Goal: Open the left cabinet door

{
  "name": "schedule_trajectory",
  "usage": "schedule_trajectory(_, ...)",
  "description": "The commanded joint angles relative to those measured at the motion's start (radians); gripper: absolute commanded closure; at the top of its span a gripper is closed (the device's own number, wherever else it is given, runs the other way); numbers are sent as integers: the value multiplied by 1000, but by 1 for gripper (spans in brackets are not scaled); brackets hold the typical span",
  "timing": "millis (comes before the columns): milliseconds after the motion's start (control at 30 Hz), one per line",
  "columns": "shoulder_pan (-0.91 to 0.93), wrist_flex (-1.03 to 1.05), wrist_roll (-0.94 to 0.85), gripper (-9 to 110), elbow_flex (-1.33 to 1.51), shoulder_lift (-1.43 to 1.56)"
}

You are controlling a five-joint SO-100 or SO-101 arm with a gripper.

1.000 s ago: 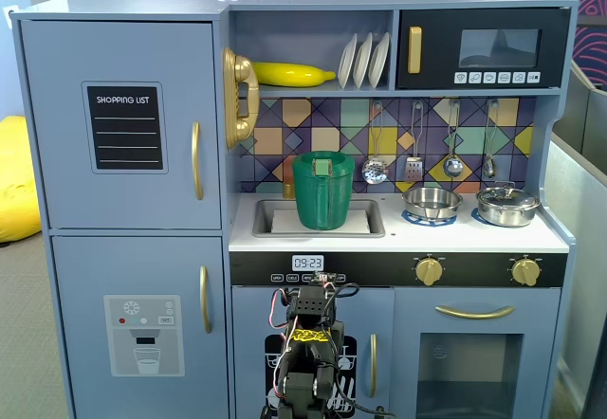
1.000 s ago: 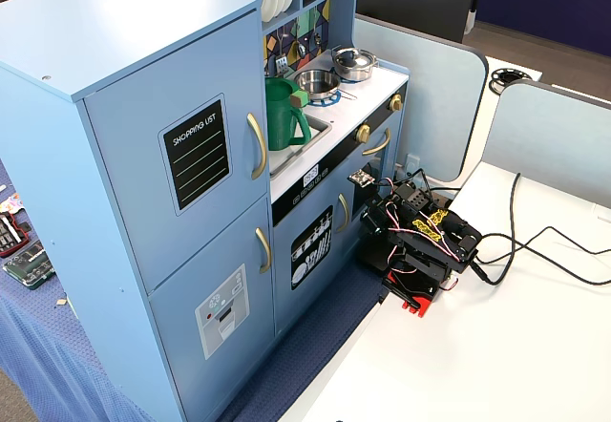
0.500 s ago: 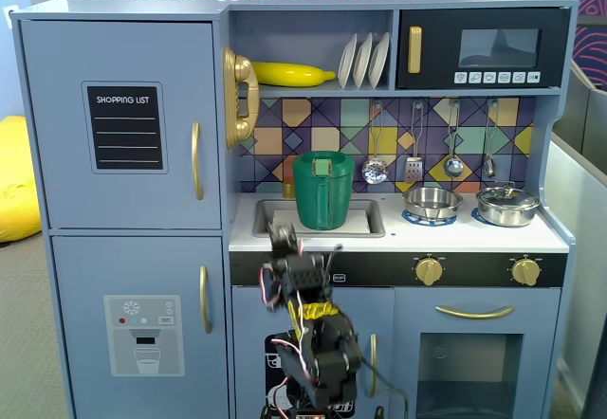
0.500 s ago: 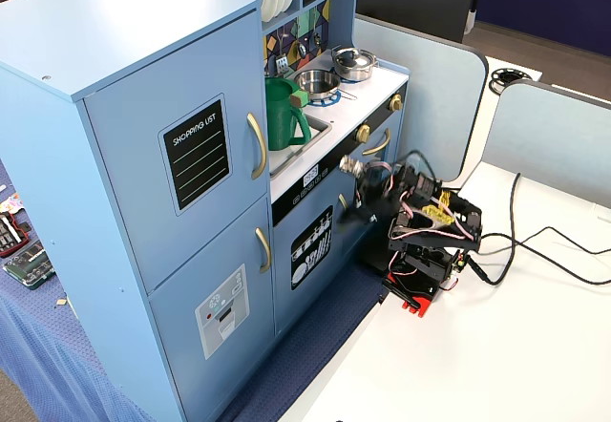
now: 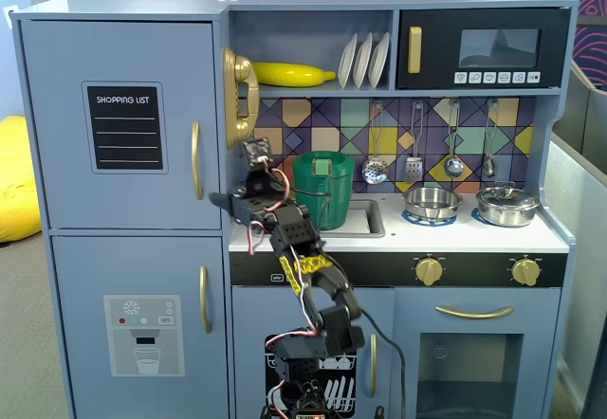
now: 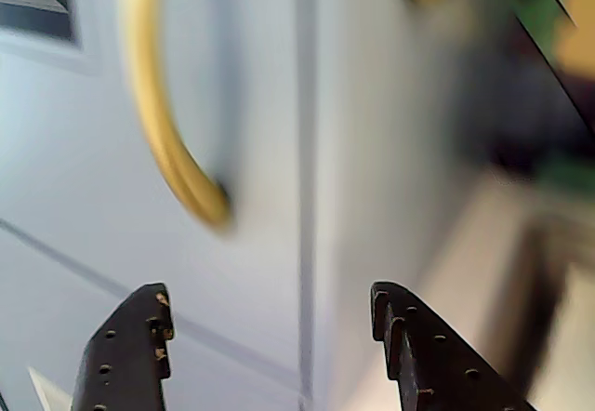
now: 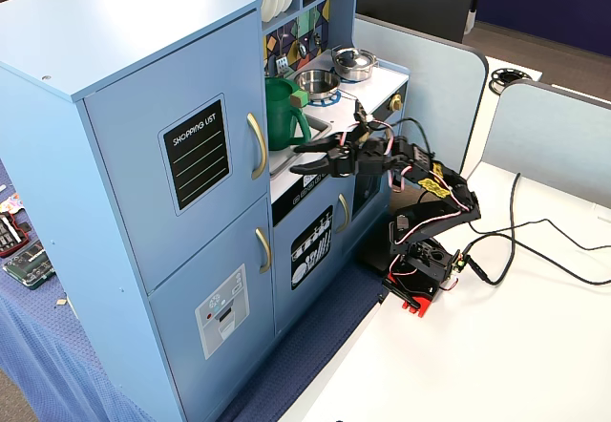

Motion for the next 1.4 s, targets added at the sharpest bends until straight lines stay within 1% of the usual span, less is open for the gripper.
schedule_trajectory(0, -37, -129, -29, 79, -109, -91)
schedule_trajectory(233, -57, -218, -44, 79, -166, -210)
schedule_trajectory(400, -95, -370, -69, 81, -187, -305)
schedule_trajectory(600, -206, -419, -130, 83, -204, -365)
schedule_trajectory(733, -296, -423, -164, 83, -164, -334)
schedule_trajectory(1133, -578, -328, -301, 86, -92, -170)
schedule_trajectory(1233, -591, -324, -302, 86, -58, -107)
schedule_trajectory(1367, -526, -285, -295, 87, 37, 43)
